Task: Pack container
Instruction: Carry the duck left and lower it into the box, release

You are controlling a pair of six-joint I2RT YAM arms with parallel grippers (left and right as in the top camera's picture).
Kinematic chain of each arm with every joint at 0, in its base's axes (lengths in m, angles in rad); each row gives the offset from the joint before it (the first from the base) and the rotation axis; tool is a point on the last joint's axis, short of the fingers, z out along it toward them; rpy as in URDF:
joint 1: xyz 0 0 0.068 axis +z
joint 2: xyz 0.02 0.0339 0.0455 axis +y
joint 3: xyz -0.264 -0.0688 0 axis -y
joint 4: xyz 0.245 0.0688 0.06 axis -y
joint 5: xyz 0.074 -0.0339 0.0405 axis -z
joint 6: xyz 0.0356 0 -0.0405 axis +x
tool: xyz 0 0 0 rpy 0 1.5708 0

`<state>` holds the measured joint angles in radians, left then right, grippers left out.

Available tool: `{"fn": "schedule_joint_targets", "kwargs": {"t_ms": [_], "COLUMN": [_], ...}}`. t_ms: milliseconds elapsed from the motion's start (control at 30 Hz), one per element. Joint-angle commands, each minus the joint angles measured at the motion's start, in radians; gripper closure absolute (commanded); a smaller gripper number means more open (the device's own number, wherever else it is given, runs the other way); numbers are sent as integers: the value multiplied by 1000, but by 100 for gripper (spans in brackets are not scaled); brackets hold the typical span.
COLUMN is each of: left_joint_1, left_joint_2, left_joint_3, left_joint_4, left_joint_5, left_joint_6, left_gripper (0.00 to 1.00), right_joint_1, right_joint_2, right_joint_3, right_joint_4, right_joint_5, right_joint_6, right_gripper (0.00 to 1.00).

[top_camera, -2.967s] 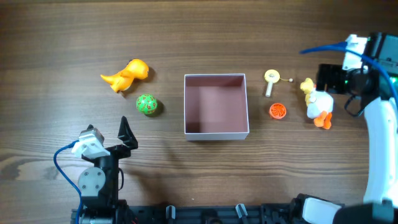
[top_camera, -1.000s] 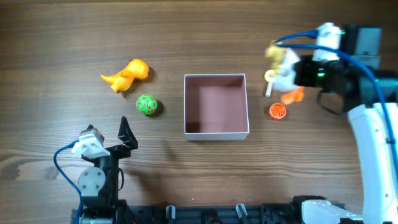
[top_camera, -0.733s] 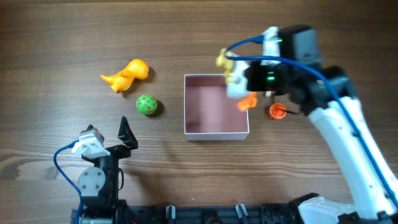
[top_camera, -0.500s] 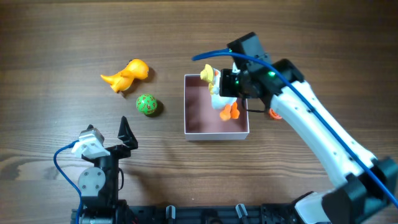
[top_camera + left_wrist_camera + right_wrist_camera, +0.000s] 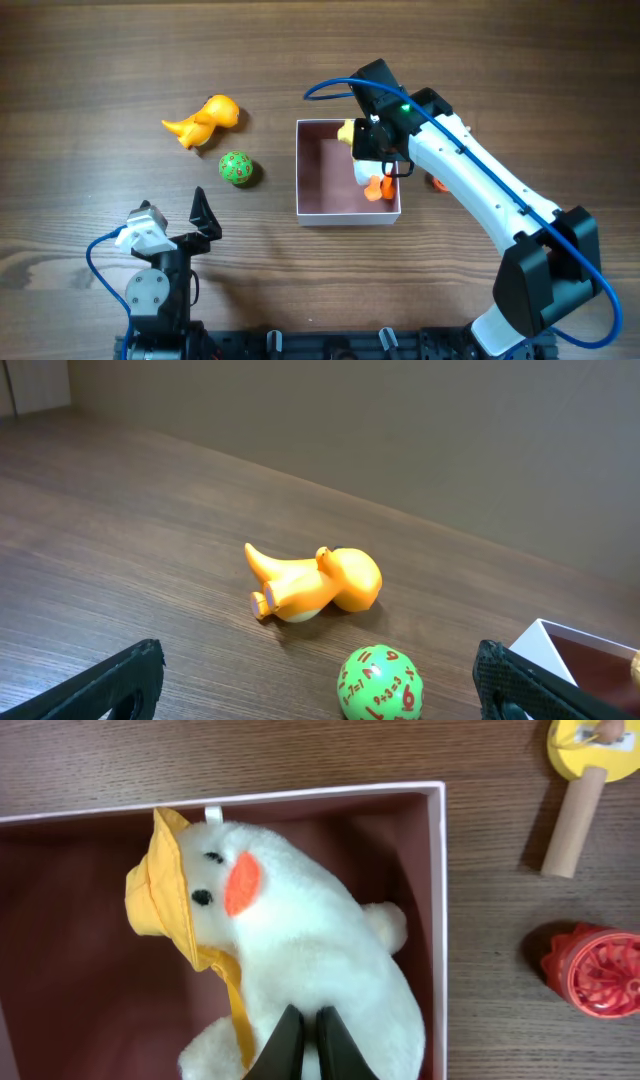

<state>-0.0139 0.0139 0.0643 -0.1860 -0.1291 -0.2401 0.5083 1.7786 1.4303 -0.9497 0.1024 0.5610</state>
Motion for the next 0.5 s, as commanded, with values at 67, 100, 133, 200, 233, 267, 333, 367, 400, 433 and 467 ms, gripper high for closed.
{"fn": "schedule_joint_targets", "kwargs": {"t_ms": [67,100,133,200,233,267,333,367,400,433,467], "left_joint_1": [-5,-5,-5,-5,-5,-5,-5,-5,-5,-5,-5], "left_joint_2": [-7,-7,-7,-7,-7,-7,-7,-7,-7,-7,-7], "left_joint_3": [-7,-7,-7,-7,-7,-7,-7,-7,-7,-7,-7], "left_joint_4": [3,3,3,3,3,3,3,3,3,3,3], "left_joint_5": [16,16,16,16,16,16,16,16,16,16,16], "left_joint_6": [20,21,21,21,21,21,21,21,20,21,21], "left_gripper": [0,0,0,0,0,0,0,0,0,0,0], "right_joint_1": [6,6,6,6,6,6,6,6,6,6,6], "right_joint_2": [20,26,33,53,59,66,80,83,84,84,84], "right_joint_3": [-21,-32,-32,-32,-32,-32,-32,-32,-32,-32,-32], "right_joint_4": [55,69,74,79,79,80,90,93,95,95,93], "right_joint_5": [40,40,40,40,40,40,39,39,39,39,39], "right_joint_6": [29,44,44,45,44,44,44,44,44,44,43], "right_gripper": [96,96,95,96,96,96,96,96,96,96,96]}}
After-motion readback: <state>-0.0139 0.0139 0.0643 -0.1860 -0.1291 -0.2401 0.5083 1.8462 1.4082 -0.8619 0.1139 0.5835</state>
